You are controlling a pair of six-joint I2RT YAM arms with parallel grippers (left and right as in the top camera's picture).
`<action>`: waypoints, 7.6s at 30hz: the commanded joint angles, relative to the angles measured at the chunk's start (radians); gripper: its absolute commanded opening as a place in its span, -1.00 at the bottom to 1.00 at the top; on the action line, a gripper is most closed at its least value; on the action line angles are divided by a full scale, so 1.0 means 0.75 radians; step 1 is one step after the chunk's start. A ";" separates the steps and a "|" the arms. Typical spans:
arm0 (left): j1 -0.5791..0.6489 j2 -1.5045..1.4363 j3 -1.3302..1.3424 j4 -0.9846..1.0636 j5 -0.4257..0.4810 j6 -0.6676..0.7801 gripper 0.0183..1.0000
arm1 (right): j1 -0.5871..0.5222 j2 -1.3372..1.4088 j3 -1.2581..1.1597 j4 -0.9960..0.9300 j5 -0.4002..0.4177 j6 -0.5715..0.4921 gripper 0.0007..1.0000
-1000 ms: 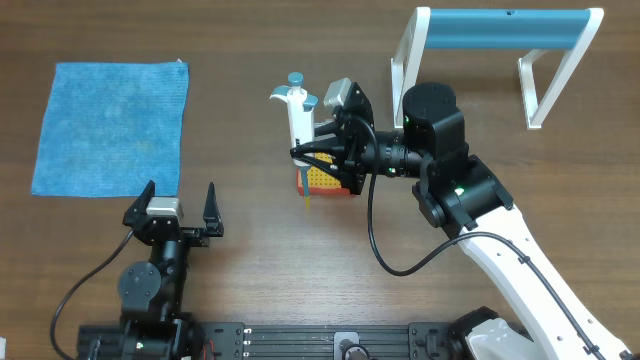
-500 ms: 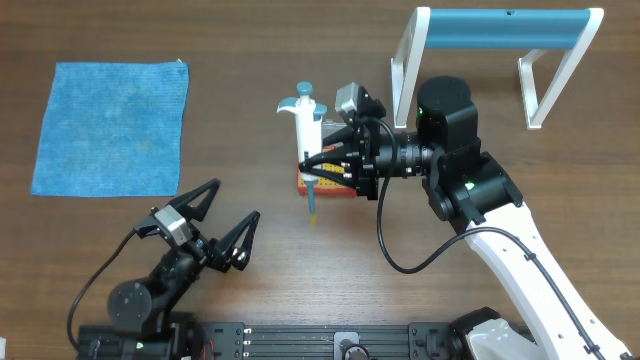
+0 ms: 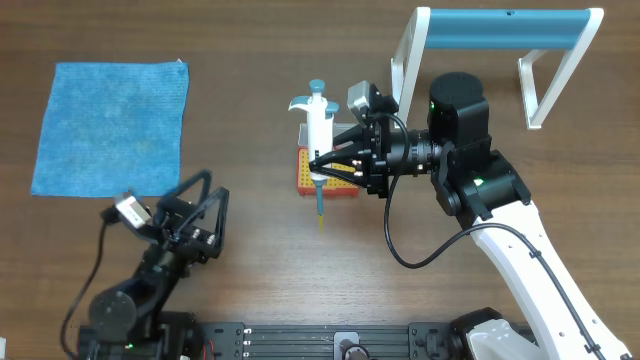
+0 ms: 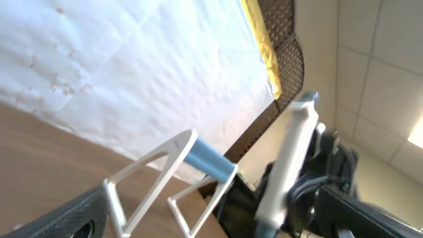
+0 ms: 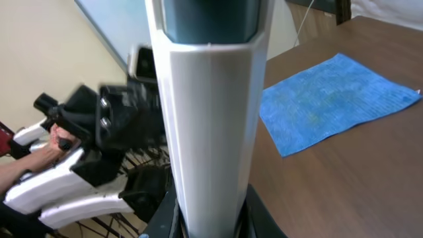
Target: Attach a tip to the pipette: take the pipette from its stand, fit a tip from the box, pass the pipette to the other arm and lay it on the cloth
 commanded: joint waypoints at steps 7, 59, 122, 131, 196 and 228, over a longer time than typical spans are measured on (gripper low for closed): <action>-0.027 1.114 0.856 0.245 1.034 0.154 1.00 | -0.005 -0.022 0.021 0.008 -0.077 0.048 -0.85; -0.129 1.277 0.937 0.038 0.879 0.305 -0.99 | -0.074 -0.015 0.021 0.141 -0.127 0.154 0.61; 0.407 2.771 2.097 -1.368 -0.606 1.687 -0.98 | -0.251 -1.634 -1.380 0.195 1.819 -0.212 0.63; 0.407 2.842 2.096 -1.369 -0.605 1.659 -0.96 | -0.251 -1.634 -1.380 0.195 1.819 -0.212 0.63; 0.312 0.038 0.520 -1.000 -0.352 1.255 0.99 | -0.251 -1.634 -1.380 0.195 1.819 -0.212 0.63; 0.035 -0.201 -0.208 -0.532 -0.521 1.250 0.99 | -0.251 -1.634 -1.380 0.195 1.819 -0.212 0.63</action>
